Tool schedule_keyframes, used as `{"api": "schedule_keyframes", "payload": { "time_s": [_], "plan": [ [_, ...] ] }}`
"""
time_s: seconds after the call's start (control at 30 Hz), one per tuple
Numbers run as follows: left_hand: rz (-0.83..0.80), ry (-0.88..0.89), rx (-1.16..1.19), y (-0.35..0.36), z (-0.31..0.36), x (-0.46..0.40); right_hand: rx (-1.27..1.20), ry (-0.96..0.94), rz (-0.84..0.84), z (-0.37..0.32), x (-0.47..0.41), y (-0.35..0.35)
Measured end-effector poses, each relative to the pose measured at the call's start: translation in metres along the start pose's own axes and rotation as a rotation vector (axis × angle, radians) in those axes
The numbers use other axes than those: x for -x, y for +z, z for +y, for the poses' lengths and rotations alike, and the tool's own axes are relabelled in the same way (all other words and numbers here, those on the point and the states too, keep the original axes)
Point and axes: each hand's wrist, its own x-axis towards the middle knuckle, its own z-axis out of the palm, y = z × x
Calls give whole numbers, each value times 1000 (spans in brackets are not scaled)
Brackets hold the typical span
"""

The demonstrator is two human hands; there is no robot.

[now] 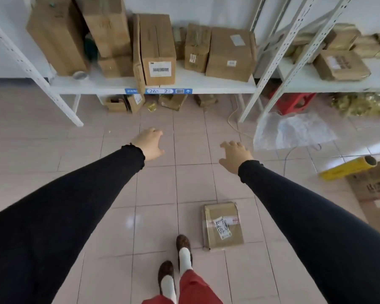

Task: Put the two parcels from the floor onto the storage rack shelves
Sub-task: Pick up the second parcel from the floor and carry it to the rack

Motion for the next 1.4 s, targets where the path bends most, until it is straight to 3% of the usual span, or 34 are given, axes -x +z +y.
{"api": "schedule_keyframes", "payload": {
  "time_s": [0.3, 0.63, 0.93, 1.4],
  "plan": [
    [-236, -151, 96, 181, -3, 84, -9, 44, -273, 68, 105, 160],
    [-386, -296, 183, 363, 83, 117, 4, -8, -364, 204, 129, 279],
    [-482, -358, 364, 545, 139, 85, -8, 112, -475, 327, 100, 429],
    [-433, -484, 474, 760, 97, -41, -64, 149, -459, 393, -4, 649]
  ]
}}
